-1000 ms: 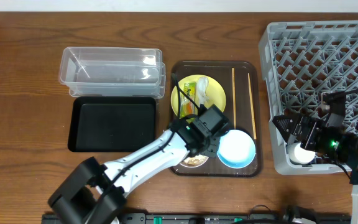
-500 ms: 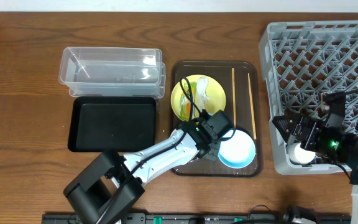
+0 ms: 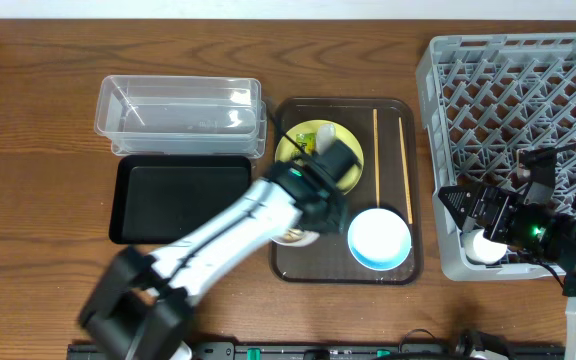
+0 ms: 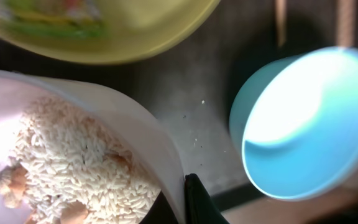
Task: Sort waste into correct bins and load items into the dishwasher rack
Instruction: 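Tip the pink bowl over the black tray to dump the rice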
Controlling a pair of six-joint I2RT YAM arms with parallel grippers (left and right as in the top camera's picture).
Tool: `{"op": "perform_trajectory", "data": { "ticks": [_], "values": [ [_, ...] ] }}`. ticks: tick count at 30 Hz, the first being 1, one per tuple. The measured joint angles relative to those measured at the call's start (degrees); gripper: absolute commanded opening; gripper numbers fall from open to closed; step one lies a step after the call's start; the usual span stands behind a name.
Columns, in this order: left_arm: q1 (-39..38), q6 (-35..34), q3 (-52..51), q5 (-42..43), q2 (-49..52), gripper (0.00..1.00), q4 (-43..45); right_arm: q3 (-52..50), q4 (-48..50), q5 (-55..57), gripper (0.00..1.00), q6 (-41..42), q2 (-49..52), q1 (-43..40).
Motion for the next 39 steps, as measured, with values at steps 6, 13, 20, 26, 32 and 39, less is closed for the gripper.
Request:
{"op": "perform_trajectory", "data": {
  "ticks": [6,13,20,26,32,39],
  "values": [
    [15.67,6.51,0.26,14.58,-7.72,0.06,-4.44,0.0,-0.07,0.02,0.99,-0.02,0.0,0.0],
    [37.86,18.36,-1.81,38.4,-8.76,0.06,-6.82,0.0,-0.04,0.04,0.99,-0.11,0.0,0.0],
    [53.27,29.9,-12.0,57.44,-5.42,0.06,-6.56,0.0,-0.04,0.04,0.99,-0.13,0.0,0.0],
    [58.25,35.54,-13.99,67.87,-0.35,0.06,-4.31,0.0,-0.07,0.04,0.99,-0.13,0.0,0.0],
    [58.31,37.29,-14.01,71.95,1.75,0.06,-3.08,0.0,-0.04,0.04,0.99,-0.13,0.0,0.0],
    [58.4,37.0,-14.01,71.69,1.75,0.06,-2.1,0.0,-0.07,0.04,0.99,-0.13,0.0,0.0]
  ]
}}
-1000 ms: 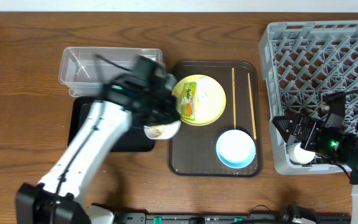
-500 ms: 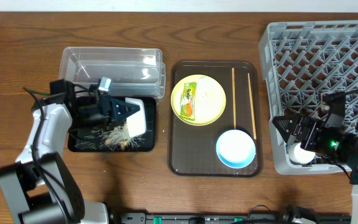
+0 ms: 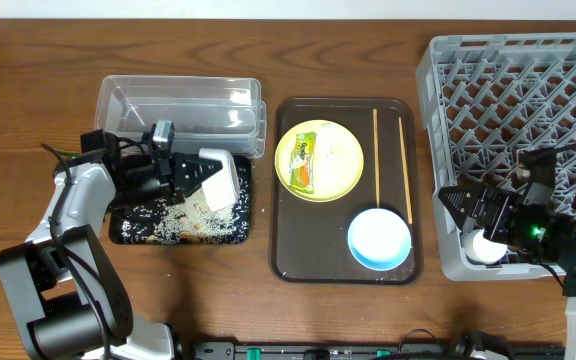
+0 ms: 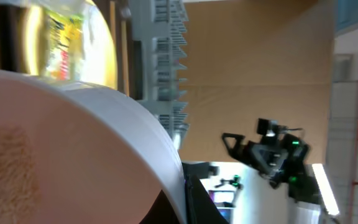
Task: Sort waste into correct bins and load items into the dishwasher rack
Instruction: 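Tip the pink bowl over the black tray to dump the rice, then set the empty pink bowl back on the brown tray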
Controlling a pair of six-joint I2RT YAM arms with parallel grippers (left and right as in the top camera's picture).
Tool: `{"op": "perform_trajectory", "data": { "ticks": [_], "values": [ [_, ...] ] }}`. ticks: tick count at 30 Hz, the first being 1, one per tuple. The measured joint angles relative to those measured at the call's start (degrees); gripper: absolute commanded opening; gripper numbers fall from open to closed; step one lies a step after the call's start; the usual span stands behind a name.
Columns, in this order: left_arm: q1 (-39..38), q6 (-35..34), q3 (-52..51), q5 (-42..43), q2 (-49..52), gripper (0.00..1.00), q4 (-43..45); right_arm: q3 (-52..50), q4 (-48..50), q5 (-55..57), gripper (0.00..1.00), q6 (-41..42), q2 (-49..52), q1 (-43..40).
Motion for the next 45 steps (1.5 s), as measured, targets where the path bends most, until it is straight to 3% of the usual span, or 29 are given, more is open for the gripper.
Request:
{"op": "perform_trajectory", "data": {
  "ticks": [18,22,27,36,40,45],
  "values": [
    [0.76,-2.91,-0.85,-1.42,0.0,0.06,2.86,0.0,-0.44,0.11,0.99,0.0,0.0,0.0],
    [0.07,-1.92,-0.92,0.2,-0.11,0.07,-0.2,0.0,-0.66,0.15,0.99,0.0,0.0,0.0],
    [-1.68,-3.65,-0.92,-7.63,-0.42,0.06,0.98,0.0,-0.74,0.2,0.99,-0.02,0.0,0.0],
    [-2.03,-2.69,-0.92,-1.2,-0.44,0.06,0.76,0.0,-0.9,0.2,0.99,-0.24,0.0,0.0],
    [-5.03,-3.15,-0.92,-0.79,-0.85,0.06,-1.6,0.0,-0.87,0.2,0.99,-0.26,0.0,0.0],
    [-14.93,-6.4,-0.92,-8.37,-4.2,0.06,-1.4,0.0,-0.61,0.22,0.99,-0.28,0.0,0.0]
  ]
}}
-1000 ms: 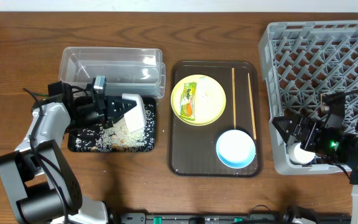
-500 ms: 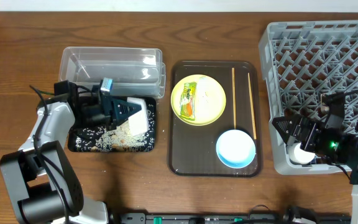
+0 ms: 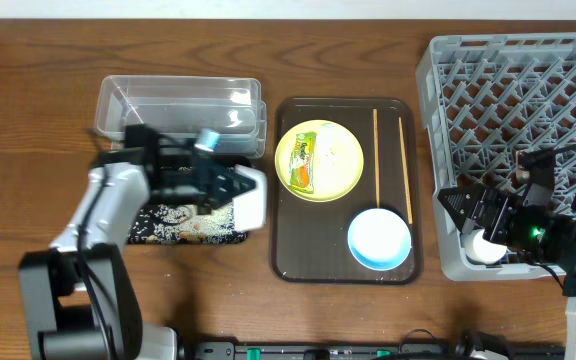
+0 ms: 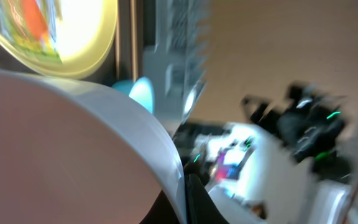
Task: Sort waste into correct bins and load items into the dishwasher rack
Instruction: 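Set the empty pink bowl back on the brown tray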
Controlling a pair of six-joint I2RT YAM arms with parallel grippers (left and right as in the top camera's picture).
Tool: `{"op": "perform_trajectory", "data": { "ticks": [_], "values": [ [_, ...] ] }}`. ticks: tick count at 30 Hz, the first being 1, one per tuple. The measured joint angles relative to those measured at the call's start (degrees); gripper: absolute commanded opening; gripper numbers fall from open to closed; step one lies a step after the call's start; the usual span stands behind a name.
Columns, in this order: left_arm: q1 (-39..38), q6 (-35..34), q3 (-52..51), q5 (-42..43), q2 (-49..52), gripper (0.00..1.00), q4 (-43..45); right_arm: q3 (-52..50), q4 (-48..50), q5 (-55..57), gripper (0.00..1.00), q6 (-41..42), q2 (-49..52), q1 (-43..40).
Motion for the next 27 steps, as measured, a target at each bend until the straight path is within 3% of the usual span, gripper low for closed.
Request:
{"op": "perform_trajectory", "data": {
  "ticks": [5,9,14,21,27],
  "values": [
    [-16.24,-8.55,0.02,-12.83,-2.29,0.06,5.9,0.0,0.63,0.02,0.99,0.0,0.0,0.0],
    [-29.2,-17.03,0.02,-28.76,-2.34,0.06,10.36,0.0,0.61,0.09,0.99,0.0,0.0,0.0],
    [-42.6,-26.08,0.0,-48.74,-2.34,0.25,13.33,0.0,0.7,0.13,0.99,-0.02,0.0,0.0],
    [-48.35,-31.34,1.73,-58.25,-2.34,0.61,13.27,0.0,1.01,0.5,0.99,0.0,0.0,0.0],
    [-45.97,-30.53,9.6,-62.66,-2.34,0.73,11.82,0.0,1.01,1.29,0.99,-0.02,0.0,0.0]
  ]
}}
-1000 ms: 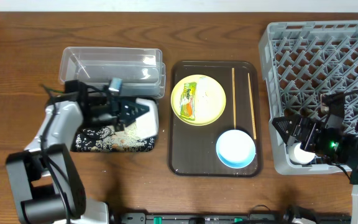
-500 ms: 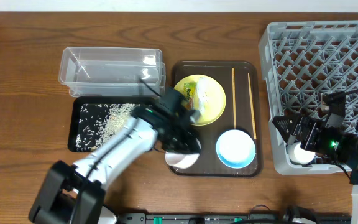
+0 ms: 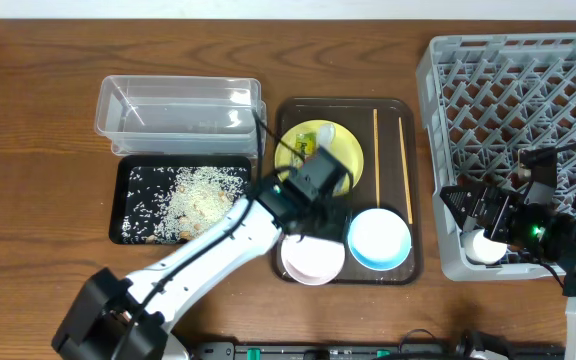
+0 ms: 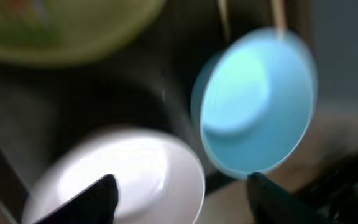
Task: Sort waste into correct bins and load items into the dishwasher rack
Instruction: 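Set the empty pink bowl back on the brown tray, then grasp the snack wrapper on the yellow plate with the left gripper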
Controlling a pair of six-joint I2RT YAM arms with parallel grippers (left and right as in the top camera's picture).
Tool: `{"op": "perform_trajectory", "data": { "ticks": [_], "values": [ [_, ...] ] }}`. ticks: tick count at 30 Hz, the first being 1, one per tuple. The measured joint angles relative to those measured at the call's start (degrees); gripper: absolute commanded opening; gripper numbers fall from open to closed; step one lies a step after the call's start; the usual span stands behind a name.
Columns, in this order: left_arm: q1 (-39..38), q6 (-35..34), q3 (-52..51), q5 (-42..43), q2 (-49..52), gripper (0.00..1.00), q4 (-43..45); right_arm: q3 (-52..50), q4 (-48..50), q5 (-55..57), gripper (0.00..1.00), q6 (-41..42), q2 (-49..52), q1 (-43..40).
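Observation:
An empty white bowl (image 3: 313, 258) (image 4: 126, 174) sits at the front left of the brown serving tray (image 3: 290, 110), beside a blue bowl (image 3: 379, 240) (image 4: 253, 99). My left gripper (image 3: 318, 225) (image 4: 182, 199) hovers open just above the white bowl, whose right rim lies between the spread fingers (image 4: 98, 194). A yellow plate (image 3: 320, 140) (image 4: 73, 31) with a wrapper lies behind, partly hidden by the left wrist. Two chopsticks (image 3: 375, 150) rest on the tray's right side. My right gripper (image 3: 473, 215) sits at the dish rack's (image 3: 518, 100) front edge beside a white object (image 3: 485, 246); its jaws are unclear.
A black tray (image 3: 133, 175) left of the serving tray holds scattered rice and food scraps. Behind it stands a clear plastic bin (image 3: 180, 115). The left arm stretches from the table's front left across to the serving tray.
The left gripper held the white bowl at the black tray's right end; now the bowl stands empty on the serving tray and the gripper is open above it. The right arm has not moved.
The left gripper was shut on the rim of the rice-filled white bowl on the serving tray. Then the bowl was tipped over the black tray with rice lying there. Then it was held, emptied, at that tray's right end. Now it is released on the serving tray.

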Motion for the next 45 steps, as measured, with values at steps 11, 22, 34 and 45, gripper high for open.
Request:
{"op": "perform_trajectory", "data": {
  "ticks": [11,22,34,45],
  "values": [
    [11.17,8.66,2.51,-6.51,3.19,0.72,13.2,0.0,-0.07,0.17,0.99,0.0,0.0,0.0],
    [11.21,14.49,2.64,-12.2,19.85,0.56,16.15,0.0,-0.17,0.17,0.99,-0.15,0.0,0.0],
    [10.73,15.47,4.66,-13.25,19.93,0.06,10.49,0.0,-0.15,0.17,0.99,-0.15,0.0,0.0],
    [16.31,14.36,8.37,-15.96,1.11,0.06,9.6,0.0,-0.2,0.17,0.99,-0.15,0.0,0.0]
  ]
}}
